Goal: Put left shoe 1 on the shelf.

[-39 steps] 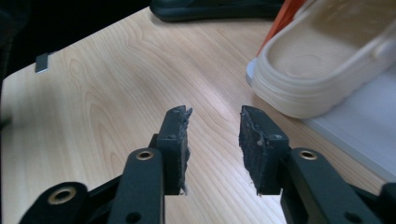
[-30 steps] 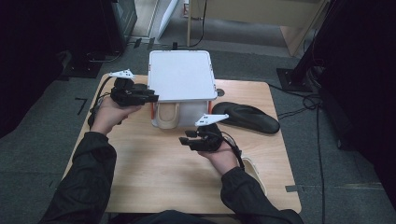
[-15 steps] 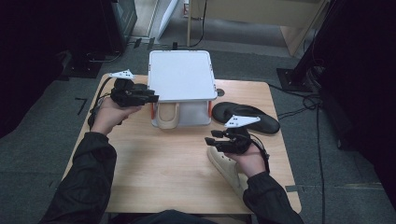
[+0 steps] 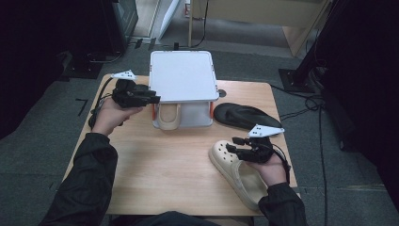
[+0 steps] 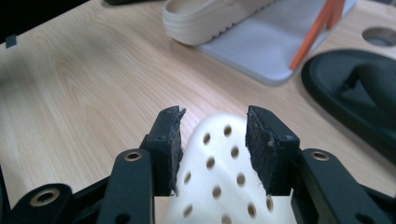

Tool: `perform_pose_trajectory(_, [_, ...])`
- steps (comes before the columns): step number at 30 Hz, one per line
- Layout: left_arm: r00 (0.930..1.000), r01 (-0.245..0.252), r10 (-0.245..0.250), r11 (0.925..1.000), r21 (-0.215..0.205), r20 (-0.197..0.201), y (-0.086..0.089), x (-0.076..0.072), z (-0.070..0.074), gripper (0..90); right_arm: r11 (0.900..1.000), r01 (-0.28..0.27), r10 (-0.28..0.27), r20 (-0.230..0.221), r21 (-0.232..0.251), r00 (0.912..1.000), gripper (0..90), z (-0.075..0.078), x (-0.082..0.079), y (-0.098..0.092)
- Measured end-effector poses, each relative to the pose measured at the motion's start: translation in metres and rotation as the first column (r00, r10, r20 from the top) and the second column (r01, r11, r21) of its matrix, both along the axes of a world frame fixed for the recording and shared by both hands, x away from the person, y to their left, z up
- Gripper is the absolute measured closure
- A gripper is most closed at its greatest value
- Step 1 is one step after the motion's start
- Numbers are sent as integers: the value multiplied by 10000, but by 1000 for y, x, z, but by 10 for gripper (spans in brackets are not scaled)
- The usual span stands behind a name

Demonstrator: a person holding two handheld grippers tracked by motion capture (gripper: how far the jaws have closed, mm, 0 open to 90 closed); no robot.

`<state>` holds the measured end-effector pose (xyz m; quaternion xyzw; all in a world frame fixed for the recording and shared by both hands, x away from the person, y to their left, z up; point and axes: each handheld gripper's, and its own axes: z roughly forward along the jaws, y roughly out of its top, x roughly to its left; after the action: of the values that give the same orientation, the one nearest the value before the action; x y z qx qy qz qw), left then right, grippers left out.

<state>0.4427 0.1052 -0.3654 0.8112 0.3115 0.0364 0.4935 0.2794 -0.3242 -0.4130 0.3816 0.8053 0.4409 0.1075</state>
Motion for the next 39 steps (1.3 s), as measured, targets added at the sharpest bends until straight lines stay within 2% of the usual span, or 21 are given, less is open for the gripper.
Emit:
perform_pose_trajectory(4, [9998,143,-145,9998,-99,-162,1,3,0,595,9999,162,-162,-121,-24,9998,544,-2,-9,-8])
perform_pose_trajectory(10, [9996,232,-233,9997,-42,-146,-1,5,0,590,9994,347,-347,-112,-41,9993,526,-2,-20,-22])
perform_pose_trajectory(15, [9995,267,-270,9995,-151,-190,-1,7,-1,590,9985,549,-549,-68,-41,9985,510,-2,-31,-34])
perform_pose_trajectory(19, [9995,275,-277,9995,-134,-166,-1,7,-1,590,9974,714,-715,-197,-49,9972,508,-5,-38,-43])
perform_pose_trajectory(29, [9996,275,-276,9996,-112,-88,-4,6,-1,590,9987,437,-450,-495,-279,9978,489,-15,-41,-45])
perform_pose_trajectory(33, [9995,315,-315,9995,-62,-32,-4,5,-1,590,9980,270,-304,-574,-579,9979,488,-20,-37,-43])
perform_pose_trajectory(39, [9994,340,-341,9993,-136,-70,-3,6,-2,590,9988,82,-114,-658,-484,9978,469,-22,-33,-44])
